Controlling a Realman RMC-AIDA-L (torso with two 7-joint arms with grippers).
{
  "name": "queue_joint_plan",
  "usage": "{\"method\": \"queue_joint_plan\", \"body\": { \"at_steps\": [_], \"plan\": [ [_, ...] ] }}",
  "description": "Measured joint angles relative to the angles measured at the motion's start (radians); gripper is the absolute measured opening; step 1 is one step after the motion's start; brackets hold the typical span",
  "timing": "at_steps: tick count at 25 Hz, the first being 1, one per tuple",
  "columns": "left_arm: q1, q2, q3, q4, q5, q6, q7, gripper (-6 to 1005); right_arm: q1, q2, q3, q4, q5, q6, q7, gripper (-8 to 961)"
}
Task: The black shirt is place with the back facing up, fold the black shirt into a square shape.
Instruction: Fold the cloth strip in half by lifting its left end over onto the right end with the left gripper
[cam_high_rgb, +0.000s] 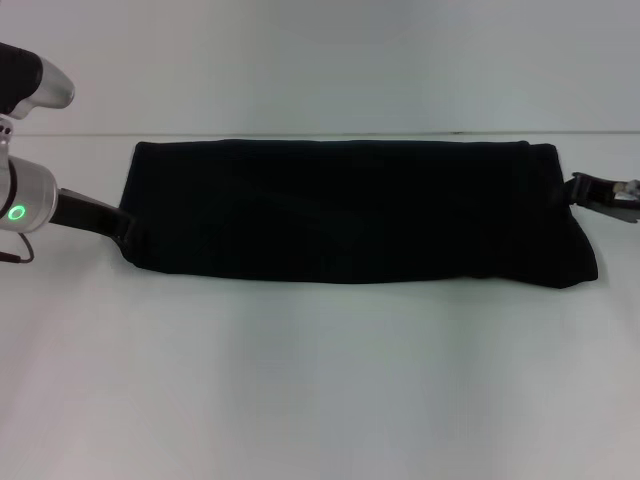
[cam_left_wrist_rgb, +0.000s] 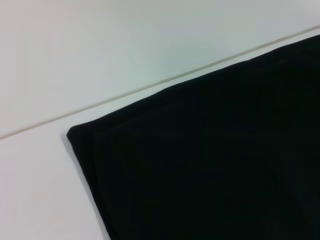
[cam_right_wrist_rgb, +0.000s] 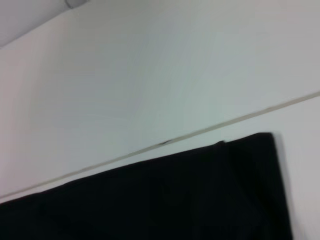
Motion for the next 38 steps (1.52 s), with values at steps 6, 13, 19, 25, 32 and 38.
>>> {"method": "queue_joint_plan", "body": {
  "at_steps": [6, 13, 19, 25, 32, 38],
  "plan": [
    [0.002, -0.001, 0.000, 0.000, -0.002, -0.001, 0.000, 0, -0.011, -0.013, 0.001, -0.003, 0.006, -0.002, 0.000, 13],
    [0.005, -0.002, 0.000, 0.000, -0.001, -0.001, 0.000, 1, -0.020, -0.025, 0.001, -0.005, 0.015, -0.002, 0.000, 20],
    [0.006, -0.002, 0.000, 0.000, -0.001, -0.001, 0.000, 2, -0.022, -0.036, 0.007, -0.005, 0.016, -0.002, 0.001, 26],
    [0.006, -0.002, 0.000, 0.000, 0.000, -0.001, 0.000, 1, -0.029, -0.045, 0.010, 0.004, 0.016, 0.007, 0.001, 32],
    [0.006, -0.002, 0.000, 0.000, 0.000, -0.001, 0.000, 1, -0.038, -0.047, 0.010, 0.007, 0.012, 0.008, 0.001, 39],
    [0.006, -0.002, 0.000, 0.000, 0.000, -0.001, 0.000, 1, -0.046, -0.043, 0.010, 0.001, 0.015, 0.008, 0.000, 45]
  ]
}}
